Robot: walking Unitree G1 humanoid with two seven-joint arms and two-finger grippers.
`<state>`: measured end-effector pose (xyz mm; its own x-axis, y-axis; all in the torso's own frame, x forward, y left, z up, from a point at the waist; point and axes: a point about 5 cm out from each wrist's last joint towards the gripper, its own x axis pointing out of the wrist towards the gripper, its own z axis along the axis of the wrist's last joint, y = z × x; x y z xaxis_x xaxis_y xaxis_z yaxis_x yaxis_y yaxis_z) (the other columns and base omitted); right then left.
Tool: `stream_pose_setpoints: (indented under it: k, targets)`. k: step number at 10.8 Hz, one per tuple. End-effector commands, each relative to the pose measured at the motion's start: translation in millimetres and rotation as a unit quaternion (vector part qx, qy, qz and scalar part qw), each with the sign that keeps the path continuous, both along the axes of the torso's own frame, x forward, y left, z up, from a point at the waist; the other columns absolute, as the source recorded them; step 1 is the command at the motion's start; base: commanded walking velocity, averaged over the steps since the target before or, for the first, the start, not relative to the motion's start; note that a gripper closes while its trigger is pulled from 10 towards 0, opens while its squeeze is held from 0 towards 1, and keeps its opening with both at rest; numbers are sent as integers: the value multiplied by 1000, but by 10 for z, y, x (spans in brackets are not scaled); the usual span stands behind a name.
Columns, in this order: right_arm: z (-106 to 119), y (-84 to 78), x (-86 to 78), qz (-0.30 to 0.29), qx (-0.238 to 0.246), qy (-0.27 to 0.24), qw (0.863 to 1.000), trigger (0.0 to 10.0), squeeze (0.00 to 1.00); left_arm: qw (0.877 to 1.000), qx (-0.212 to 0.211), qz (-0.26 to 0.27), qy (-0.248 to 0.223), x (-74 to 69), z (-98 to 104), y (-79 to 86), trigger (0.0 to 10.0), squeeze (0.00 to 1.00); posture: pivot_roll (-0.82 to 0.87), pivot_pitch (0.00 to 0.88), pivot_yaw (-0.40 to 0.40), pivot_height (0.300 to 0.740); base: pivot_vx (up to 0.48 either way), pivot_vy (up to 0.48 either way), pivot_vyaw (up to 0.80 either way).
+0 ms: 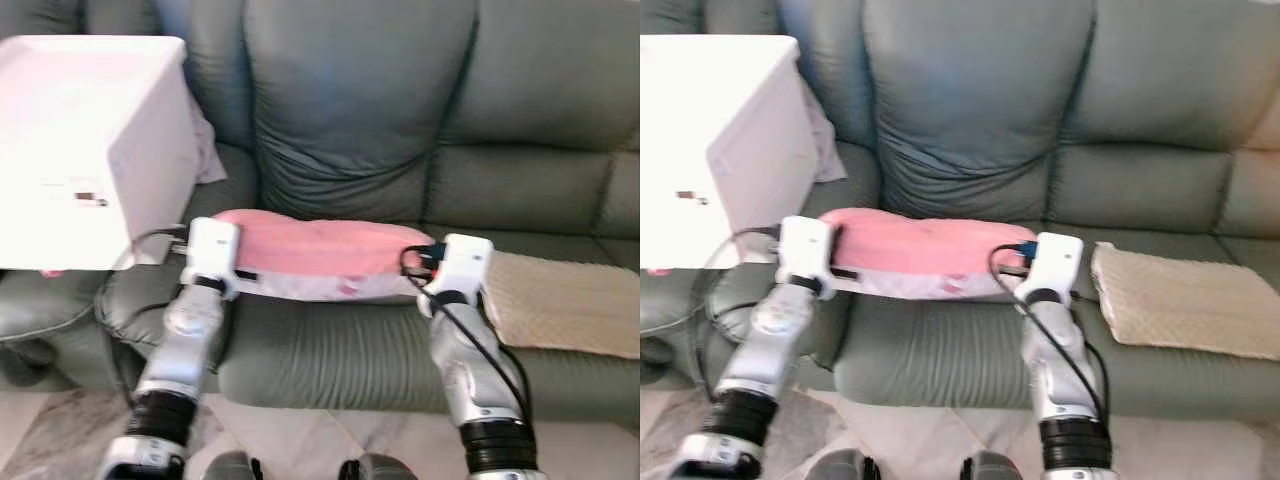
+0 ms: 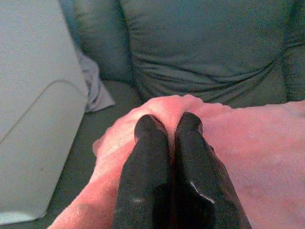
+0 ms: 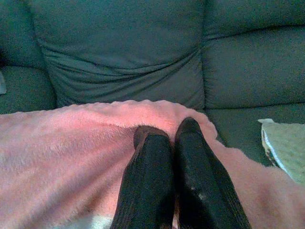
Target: Move the pillow to the sofa
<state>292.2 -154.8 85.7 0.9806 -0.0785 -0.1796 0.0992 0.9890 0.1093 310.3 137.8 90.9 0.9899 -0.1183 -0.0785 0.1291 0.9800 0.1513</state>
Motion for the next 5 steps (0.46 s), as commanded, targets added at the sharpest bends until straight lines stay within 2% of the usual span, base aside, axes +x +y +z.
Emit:
stream_pose_setpoints:
  k: [1, 3, 5]
  targets:
    - [0, -62, -7, -11, -9, -5, 1000, 10000, 0, 1000, 5, -12, -25, 19, 108, -19, 10000, 0, 12, 0, -43, 740, 0, 0, 0]
    - [-15, -105, -21, -18, -17, -2, 1000, 10000, 0, 999, 6, -20, -27, -20, 115, -5, 10000, 0, 16, 0, -41, 740, 0, 0, 0]
    - [-37, -90, -23, -15, -17, -1, 1000, 10000, 0, 999, 7, -21, -23, -52, 93, 17, 10000, 0, 19, 0, -40, 715, 0, 0, 0]
